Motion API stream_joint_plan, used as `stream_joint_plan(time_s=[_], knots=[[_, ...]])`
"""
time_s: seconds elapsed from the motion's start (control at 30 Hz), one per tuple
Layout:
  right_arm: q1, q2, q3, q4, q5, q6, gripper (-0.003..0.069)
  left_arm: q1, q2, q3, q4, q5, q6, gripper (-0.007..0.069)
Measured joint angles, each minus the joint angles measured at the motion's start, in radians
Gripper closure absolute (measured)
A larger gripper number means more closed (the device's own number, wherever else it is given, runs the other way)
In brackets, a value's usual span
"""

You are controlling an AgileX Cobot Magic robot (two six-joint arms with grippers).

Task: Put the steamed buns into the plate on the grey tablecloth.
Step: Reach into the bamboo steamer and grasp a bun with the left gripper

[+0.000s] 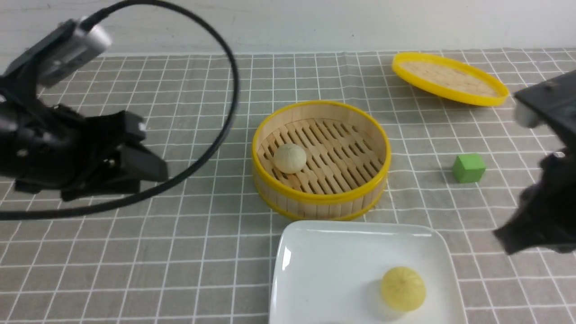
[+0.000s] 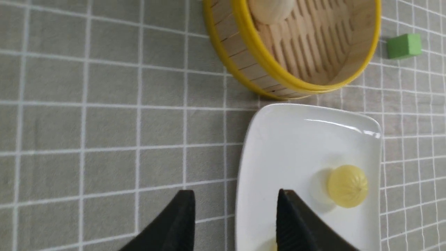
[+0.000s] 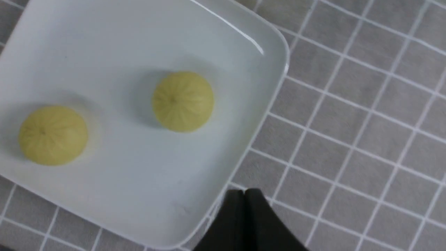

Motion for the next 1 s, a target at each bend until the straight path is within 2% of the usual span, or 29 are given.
stream_joint_plan(time_s=[0.13,0.3,0.43,0.67,0.9,1.0], knots=[[0.000,-0.122,0.025,-0.011,0.057,0.067,0.0674,-0.162,0.149,-0.095,0.043,-0.088,0.000,0.0270],[0.000,-0.209,0.128,-0.012,0.028,0.094,0.0673,-0.261,0.417,-0.317,0.126,-0.118,0.000,0.0211],[0.000,-0.216,0.190,-0.012,0.011,0.100,0.0671,-0.274,0.615,-0.531,0.151,-0.070,-0.001,0.0162],[0.000,-0.215,0.224,-0.011,-0.060,0.121,0.0669,-0.276,0.851,-0.783,0.170,0.003,0.000,0.0144],[0.000,-0.215,0.225,-0.012,-0.109,0.121,0.0665,-0.276,0.934,-0.854,0.213,0.008,0.003,0.0144],[0.000,-0.215,0.225,-0.012,-0.146,0.121,0.0665,-0.276,0.963,-0.855,0.230,-0.022,0.003,0.0173]])
